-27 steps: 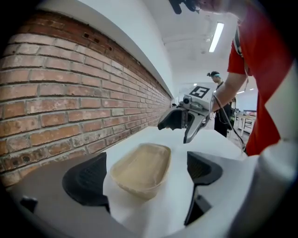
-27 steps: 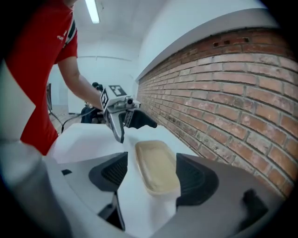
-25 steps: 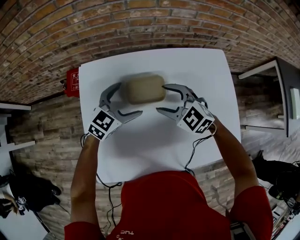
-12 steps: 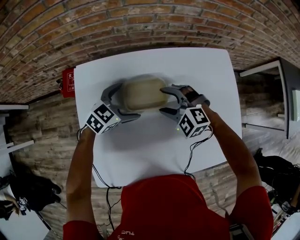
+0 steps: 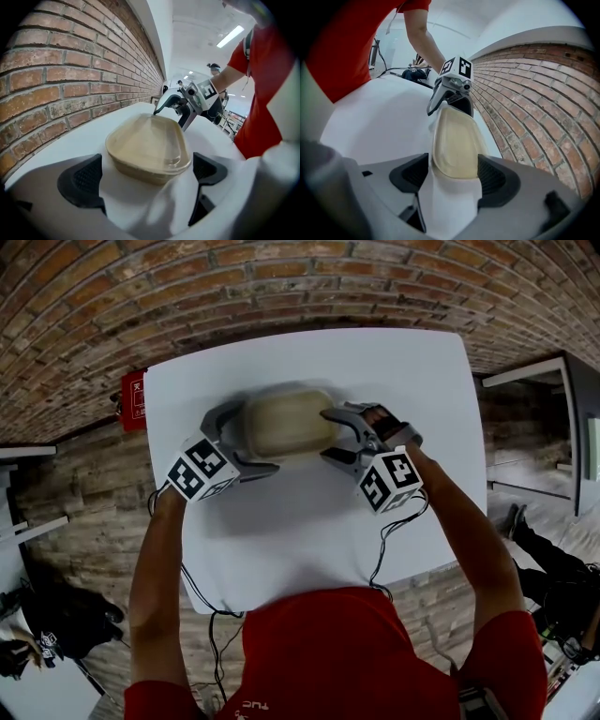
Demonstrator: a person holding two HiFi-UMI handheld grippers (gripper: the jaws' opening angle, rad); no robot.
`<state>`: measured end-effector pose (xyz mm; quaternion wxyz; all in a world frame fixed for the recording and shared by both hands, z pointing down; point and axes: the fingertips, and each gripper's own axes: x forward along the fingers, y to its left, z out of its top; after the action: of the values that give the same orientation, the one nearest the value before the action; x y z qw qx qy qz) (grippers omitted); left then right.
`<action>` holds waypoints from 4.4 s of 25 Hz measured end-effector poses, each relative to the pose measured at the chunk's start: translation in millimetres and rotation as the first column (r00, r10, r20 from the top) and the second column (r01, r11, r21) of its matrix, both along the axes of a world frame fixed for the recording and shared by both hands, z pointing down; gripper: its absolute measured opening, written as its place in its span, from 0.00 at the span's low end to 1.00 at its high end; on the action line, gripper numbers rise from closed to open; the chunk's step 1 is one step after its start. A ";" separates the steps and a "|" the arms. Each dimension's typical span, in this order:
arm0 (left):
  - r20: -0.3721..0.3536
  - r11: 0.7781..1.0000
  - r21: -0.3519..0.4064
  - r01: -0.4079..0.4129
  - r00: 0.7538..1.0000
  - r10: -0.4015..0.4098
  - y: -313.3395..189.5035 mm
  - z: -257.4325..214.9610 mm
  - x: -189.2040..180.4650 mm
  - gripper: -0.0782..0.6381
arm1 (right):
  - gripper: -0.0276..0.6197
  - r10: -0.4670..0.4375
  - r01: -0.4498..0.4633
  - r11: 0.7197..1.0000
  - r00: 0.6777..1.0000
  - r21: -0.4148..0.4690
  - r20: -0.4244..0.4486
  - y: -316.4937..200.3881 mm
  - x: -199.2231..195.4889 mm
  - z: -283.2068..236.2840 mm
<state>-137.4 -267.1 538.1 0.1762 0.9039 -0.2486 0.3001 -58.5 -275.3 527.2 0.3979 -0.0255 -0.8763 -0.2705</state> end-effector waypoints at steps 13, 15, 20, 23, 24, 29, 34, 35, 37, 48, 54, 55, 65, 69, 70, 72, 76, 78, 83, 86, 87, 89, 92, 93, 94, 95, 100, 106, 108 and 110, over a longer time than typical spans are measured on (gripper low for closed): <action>0.077 0.989 0.149 0.007 0.997 -0.019 -19.3 -12.2 2.8 0.91 | 0.50 -0.097 0.098 0.994 0.995 0.057 -0.011 -3.0 -4.5 -3.2; 0.090 0.989 0.148 -0.005 0.996 -0.008 -16.3 -10.7 0.0 0.91 | 0.48 -0.140 0.142 0.988 0.990 0.057 -0.032 -0.9 -2.1 -2.1; 0.052 0.995 0.098 -0.016 0.999 0.011 -12.9 -2.6 1.7 0.91 | 0.47 -0.197 0.198 0.980 0.980 0.016 -0.026 6.4 -2.9 -2.6; 0.048 0.996 0.085 -0.023 0.999 0.019 -12.0 2.1 3.6 0.91 | 0.46 -0.225 0.226 0.974 0.974 0.024 -0.038 8.4 -3.4 1.1; 0.054 0.996 0.091 -0.023 0.998 0.018 -11.8 2.6 4.0 0.91 | 0.46 -0.237 0.238 0.971 0.970 0.025 -0.049 8.7 -3.4 2.1; 0.153 0.985 0.174 -0.022 0.988 -0.005 -12.1 6.5 1.8 0.84 | 0.44 -0.266 0.257 0.963 0.957 -0.086 -0.119 11.9 0.6 1.4; 0.179 0.981 0.194 -0.023 0.984 -0.013 -10.6 6.4 2.9 0.82 | 0.43 -0.292 0.235 0.930 0.940 -0.284 -0.179 13.0 3.6 -9.9; 0.176 0.982 0.189 -0.016 0.984 -0.018 -10.0 7.1 2.3 0.81 | 0.43 -0.294 0.226 0.921 0.937 -0.316 -0.186 12.9 3.2 -13.1; 0.167 0.984 0.178 0.001 0.985 -0.031 -9.2 8.4 0.6 0.81 | 0.44 -0.296 0.215 0.913 0.934 -0.346 -0.200 12.4 1.8 -18.7; 0.148 0.982 0.170 0.077 0.984 -0.103 -5.9 7.8 -3.9 0.78 | 0.49 -0.166 0.144 0.981 0.971 -0.133 -0.172 24.8 -21.3 -29.7; 0.125 0.982 0.171 0.086 0.986 -0.108 -0.4 6.3 6.4 0.77 | 0.49 -0.109 0.106 0.994 0.972 -0.022 -0.210 36.9 -53.7 -9.8; 0.121 0.981 0.171 0.090 0.986 -0.112 -0.6 5.1 8.3 0.77 | 0.49 -0.108 0.110 0.994 0.967 -0.005 -0.230 36.1 -53.9 -4.5; 0.149 0.974 0.178 0.140 0.974 -0.168 -1.1 6.9 11.3 0.72 | 0.39 -0.179 0.093 0.932 0.959 -0.352 -0.222 36.8 -53.2 -19.6; 0.144 0.972 0.180 0.148 0.974 -0.175 -1.0 6.5 10.9 0.71 | 0.34 -0.198 0.102 0.922 0.953 -0.373 -0.229 31.1 -56.7 -32.7; 0.143 0.972 0.180 0.152 0.973 -0.179 -1.0 6.5 10.8 0.71 | 0.33 -0.202 0.110 0.928 0.952 -0.355 -0.232 30.8 -56.8 -35.2; 0.138 0.971 0.181 0.159 0.973 -0.185 -1.2 6.1 10.6 0.71 | 0.31 -0.202 0.128 0.946 0.951 -0.299 -0.233 30.8 -56.2 -39.4; 0.138 0.969 0.182 0.164 0.972 -0.190 -1.2 5.2 10.5 0.70 | 0.25 -0.179 0.137 0.971 0.960 -0.196 -0.214 28.2 -57.6 -46.7; 0.144 0.970 0.181 0.164 0.971 -0.191 -1.0 5.8 11.3 0.70 | 0.21 -0.164 0.126 0.973 0.967 -0.191 -0.197 25.7 -59.3 -49.0; 0.146 0.967 0.183 0.177 0.968 -0.205 -0.8 5.5 11.1 0.67 | 0.16 -0.122 0.094 0.977 0.982 -0.189 -0.143 11.7 -67.7 -64.9; 0.147 0.965 0.184 0.187 0.966 -0.215 -1.3 5.6 9.5 0.64 | 0.14 -0.100 0.075 0.974 0.989 -0.213 -0.112 2.1 -74.4 -72.9; 0.147 0.965 0.184 0.188 0.965 -0.216 -1.3 5.8 9.4 0.64 | 0.14 -0.090 0.066 0.969 0.992 -0.237 -0.091 -0.5 -77.0 -76.2; 0.150 0.965 0.185 0.184 0.966 -0.213 -1.0 6.1 10.0 0.64 | 0.13 -0.052 0.039 0.956 0.998 -0.291 -0.036 -8.3 -82.4 -84.9; 0.151 0.965 0.189 0.182 0.966 -0.211 -0.9 6.0 10.2 0.64 | 0.12 0.008 -0.004 0.950 1.000 -0.313 0.013 -26.4 -87.4 -94.0; 0.149 0.964 0.190 0.184 0.965 -0.214 -0.9 5.8 9.7 0.64 | 0.12 0.021 -0.014 0.951 1.000 -0.308 0.020 -31.5 -88.0 -95.4; 0.148 0.964 0.190 0.187 0.965 -0.216 -0.8 5.6 9.1 0.64 | 0.12 0.031 -0.022 0.953 0.999 -0.301 0.026 -36.0 -88.2 -96.5; 0.147 0.963 0.190 0.190 0.965 -0.219 -0.5 5.3 8.5 0.64 | 0.12 0.039 -0.029 0.955 0.999 -0.295 0.030 -40.2 -88.1 -97.2; 0.112 0.955 0.199 0.221 0.963 -0.247 2.6 0.2 2.8 0.64 | 0.12 0.091 -0.071 0.933 0.995 -0.353 0.041 -66.0 -87.2 -95.9; 0.017 0.922 0.220 0.318 0.944 -0.330 15.2 -18.0 -13.5 0.51 | 0.12 0.196 -0.162 0.810 0.981 -0.563 0.000 -101.3 -83.0 -82.7; -0.037 0.898 0.232 0.374 0.926 -0.377 14.9 -31.8 -21.2 0.40 | 0.12 0.212 -0.184 0.755 0.977 -0.630 -0.031 -108.9 -82.7 -77.1; -0.102 0.873 0.244 0.424 0.906 -0.411 12.4 -48.9 -26.1 0.28 | 0.12 0.220 -0.201 0.709 0.974 -0.676 -0.058 -115.5 -83.7 -69.3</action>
<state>-163.4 -254.7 489.2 0.1225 0.8509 -0.4707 0.1984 -142.2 -390.7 458.0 0.3775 -0.0650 -0.9167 0.1138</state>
